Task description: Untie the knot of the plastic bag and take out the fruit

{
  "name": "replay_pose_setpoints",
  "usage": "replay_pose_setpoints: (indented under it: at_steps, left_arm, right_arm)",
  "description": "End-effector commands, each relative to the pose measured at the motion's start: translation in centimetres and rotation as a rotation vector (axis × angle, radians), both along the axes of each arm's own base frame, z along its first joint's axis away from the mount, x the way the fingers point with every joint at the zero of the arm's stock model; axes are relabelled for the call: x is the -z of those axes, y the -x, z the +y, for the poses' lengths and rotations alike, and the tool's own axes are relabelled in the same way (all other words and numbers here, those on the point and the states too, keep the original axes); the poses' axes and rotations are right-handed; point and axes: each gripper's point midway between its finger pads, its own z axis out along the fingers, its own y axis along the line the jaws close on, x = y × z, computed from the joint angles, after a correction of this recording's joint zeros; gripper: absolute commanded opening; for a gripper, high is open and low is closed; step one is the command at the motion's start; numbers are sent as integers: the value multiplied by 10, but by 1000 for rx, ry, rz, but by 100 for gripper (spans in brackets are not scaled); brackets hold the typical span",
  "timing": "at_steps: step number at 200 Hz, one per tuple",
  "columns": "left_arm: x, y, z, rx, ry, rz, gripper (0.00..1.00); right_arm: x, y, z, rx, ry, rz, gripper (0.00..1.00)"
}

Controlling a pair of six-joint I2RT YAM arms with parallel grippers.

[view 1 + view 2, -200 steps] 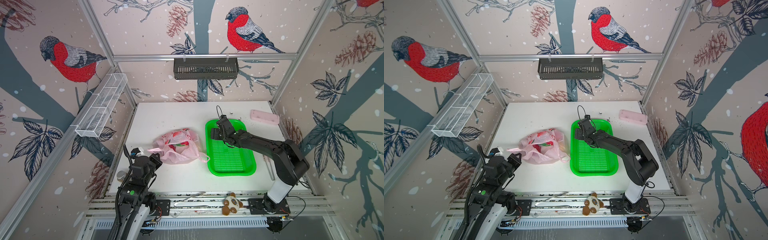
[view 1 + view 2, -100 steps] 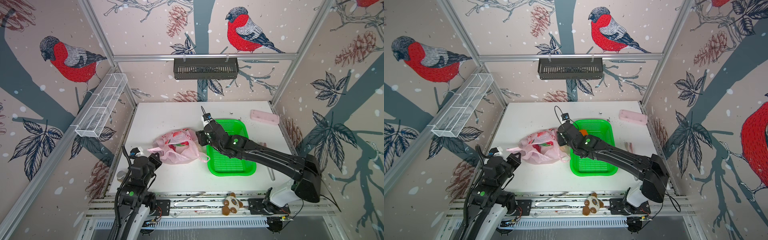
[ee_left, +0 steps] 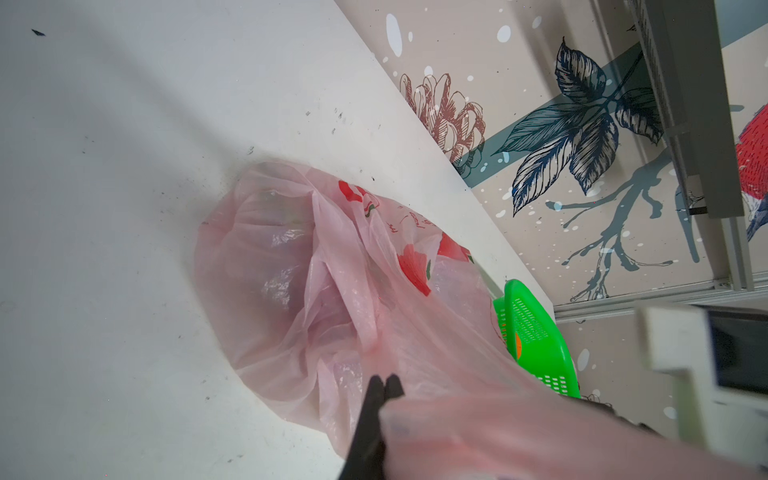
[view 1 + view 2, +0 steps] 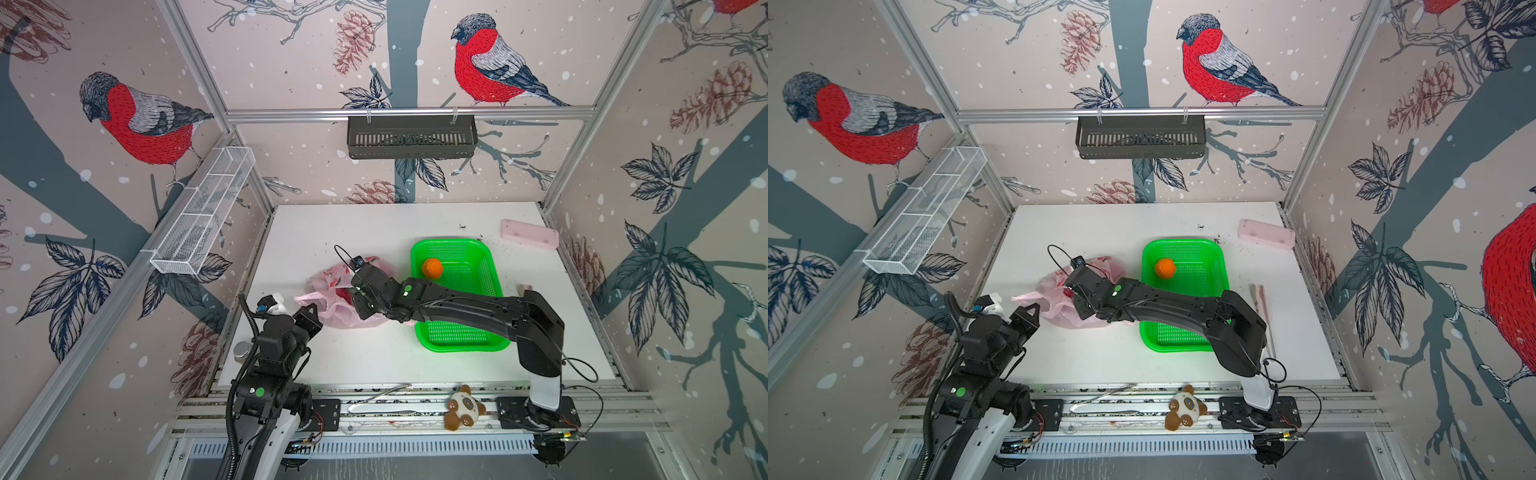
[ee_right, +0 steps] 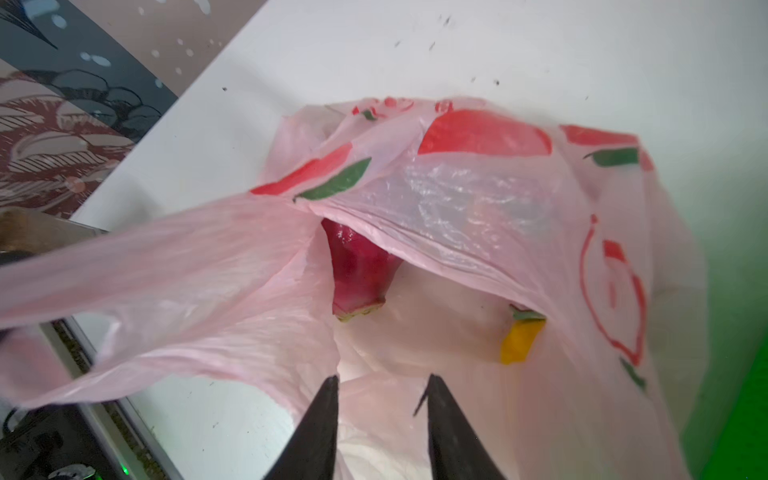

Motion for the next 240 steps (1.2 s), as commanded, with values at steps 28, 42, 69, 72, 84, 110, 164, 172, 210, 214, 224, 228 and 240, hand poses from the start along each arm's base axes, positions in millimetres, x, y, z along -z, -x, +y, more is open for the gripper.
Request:
replay_pose_setpoints:
  at_steps: [28, 42, 69, 72, 84, 110, 164, 172, 210, 214, 224, 228, 240]
  left_arm:
    - [-1, 4, 5, -28, 5, 5, 0]
    - [0, 5, 5, -30, 6, 6, 0]
    - [3, 5, 5, -29, 12, 11, 0]
    - [4, 5, 5, -29, 12, 13, 0]
    - [5, 6, 4, -25, 15, 16, 0]
    - [8, 6, 4, -27, 14, 19, 0]
    - [9, 6, 4, -25, 12, 22, 0]
    - [9, 6, 4, -26, 11, 22, 0]
    - [9, 6, 4, -27, 9, 20, 0]
    - [9, 5, 4, -27, 10, 20, 0]
    - [9, 5, 4, -25, 8, 20, 0]
    - [10, 5, 4, -25, 7, 21, 0]
    - [9, 5, 4, -25, 6, 21, 0]
  right_arm:
    - [41, -5, 10, -18, 71, 63, 37]
    - [52, -7, 8, -13, 107, 70, 38]
    - [57, -15, 1, 28, 151, 38, 43]
    - [56, -17, 0, 36, 153, 30, 44]
    - [53, -23, -5, 72, 174, -6, 46]
    - [52, -36, -20, 167, 236, -52, 52]
    - [57, -45, -46, 276, 292, -36, 61]
    - [56, -46, -50, 290, 296, -33, 63]
    - [51, -45, -58, 319, 300, -12, 68]
    - [52, -44, -59, 320, 300, -5, 69]
    - [53, -41, -59, 321, 298, 9, 70]
    - [54, -40, -59, 320, 297, 15, 71]
    - [59, -37, -60, 322, 301, 36, 73]
